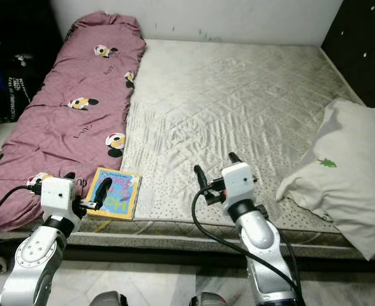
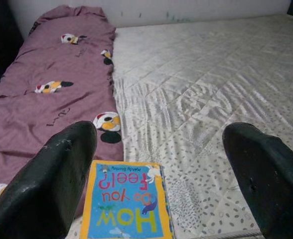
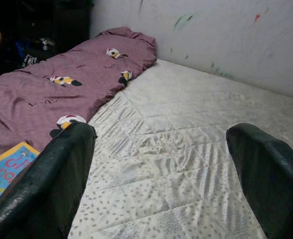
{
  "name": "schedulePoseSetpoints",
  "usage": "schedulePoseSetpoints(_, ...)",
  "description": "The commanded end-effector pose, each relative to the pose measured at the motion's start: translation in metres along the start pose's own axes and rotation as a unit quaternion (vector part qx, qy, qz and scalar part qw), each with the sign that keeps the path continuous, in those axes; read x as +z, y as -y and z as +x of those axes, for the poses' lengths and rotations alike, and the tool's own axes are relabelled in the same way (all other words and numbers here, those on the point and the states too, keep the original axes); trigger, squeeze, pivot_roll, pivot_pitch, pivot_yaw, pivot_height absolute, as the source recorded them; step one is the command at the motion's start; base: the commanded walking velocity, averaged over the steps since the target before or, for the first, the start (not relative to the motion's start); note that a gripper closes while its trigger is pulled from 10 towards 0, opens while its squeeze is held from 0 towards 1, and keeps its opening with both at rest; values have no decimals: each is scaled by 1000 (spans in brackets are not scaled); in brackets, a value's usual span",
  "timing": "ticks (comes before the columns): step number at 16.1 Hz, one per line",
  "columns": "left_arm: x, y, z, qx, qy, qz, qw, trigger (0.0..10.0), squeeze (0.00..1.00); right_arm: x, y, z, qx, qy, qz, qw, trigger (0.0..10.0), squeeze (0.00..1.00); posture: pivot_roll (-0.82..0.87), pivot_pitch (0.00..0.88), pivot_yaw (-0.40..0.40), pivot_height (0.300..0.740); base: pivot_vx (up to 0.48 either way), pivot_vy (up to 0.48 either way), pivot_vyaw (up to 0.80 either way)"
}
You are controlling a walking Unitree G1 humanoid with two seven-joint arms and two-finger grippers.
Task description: Clean up the room
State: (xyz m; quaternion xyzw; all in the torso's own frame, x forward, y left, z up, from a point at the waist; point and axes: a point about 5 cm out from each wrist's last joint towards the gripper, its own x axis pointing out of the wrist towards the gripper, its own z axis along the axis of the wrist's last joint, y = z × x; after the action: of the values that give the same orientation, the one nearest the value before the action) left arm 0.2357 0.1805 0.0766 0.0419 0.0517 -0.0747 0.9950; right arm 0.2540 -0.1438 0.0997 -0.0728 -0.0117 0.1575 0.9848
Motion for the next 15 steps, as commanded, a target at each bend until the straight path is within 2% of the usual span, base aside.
schedulePoseSetpoints(1, 3, 0, -1, -5, 3, 3, 1000, 10000, 0, -1, 1, -1, 0, 0, -2, 1000, 10000, 0, -40, 57, -27, 740, 0, 0, 0)
schedulePoseSetpoints(6, 4, 1, 0, -12, 2, 5, 1000, 10000, 0, -2, 6, -1, -5, -2, -8, 1000, 10000, 0, -43, 65, -26, 740, 0, -234, 0)
schedulePoseSetpoints(15, 5, -3, -2, -10, 1, 10, 1000, 10000, 0, -2, 3, 1, -1, 0, -8, 1000, 10000, 0, -33, 70, -25, 740, 0, -327, 0)
